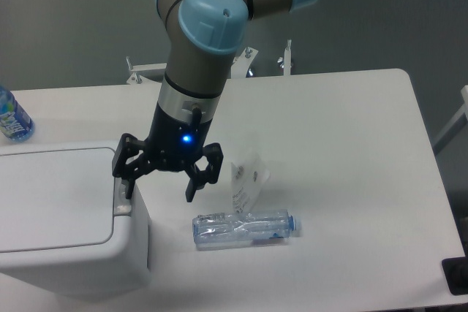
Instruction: Open the trash can
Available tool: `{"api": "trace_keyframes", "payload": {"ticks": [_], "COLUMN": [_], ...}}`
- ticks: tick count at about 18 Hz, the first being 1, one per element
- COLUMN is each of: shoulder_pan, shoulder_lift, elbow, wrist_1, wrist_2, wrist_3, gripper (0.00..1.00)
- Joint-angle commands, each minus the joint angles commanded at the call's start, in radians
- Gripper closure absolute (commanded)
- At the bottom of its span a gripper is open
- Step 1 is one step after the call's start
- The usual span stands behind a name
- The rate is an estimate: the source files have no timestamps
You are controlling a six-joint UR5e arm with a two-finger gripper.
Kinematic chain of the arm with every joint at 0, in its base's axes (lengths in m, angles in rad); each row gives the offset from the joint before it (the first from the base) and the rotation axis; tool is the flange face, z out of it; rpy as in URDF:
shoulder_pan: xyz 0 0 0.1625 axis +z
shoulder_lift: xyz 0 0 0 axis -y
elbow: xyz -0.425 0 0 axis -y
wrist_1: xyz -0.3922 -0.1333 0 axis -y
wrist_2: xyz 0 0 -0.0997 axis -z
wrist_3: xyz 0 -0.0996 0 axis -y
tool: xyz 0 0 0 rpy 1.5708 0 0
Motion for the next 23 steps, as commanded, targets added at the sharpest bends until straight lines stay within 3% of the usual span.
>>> {"api": "trace_keyframes", "payload": {"ticks": [19,21,23], "shoulder_pan": [-0.002,0.000,0.005], "shoulder_lift": [-0.003,0.006,0.012], "elbow": [-0.008,0.012,0.035], "wrist_1": [0.008,0.032,0.092], "wrist_2": [0.002,0.002,0.003], "wrist_3": [0.005,0.008,0.011], "gripper": [0.00,0.00,0.00]}}
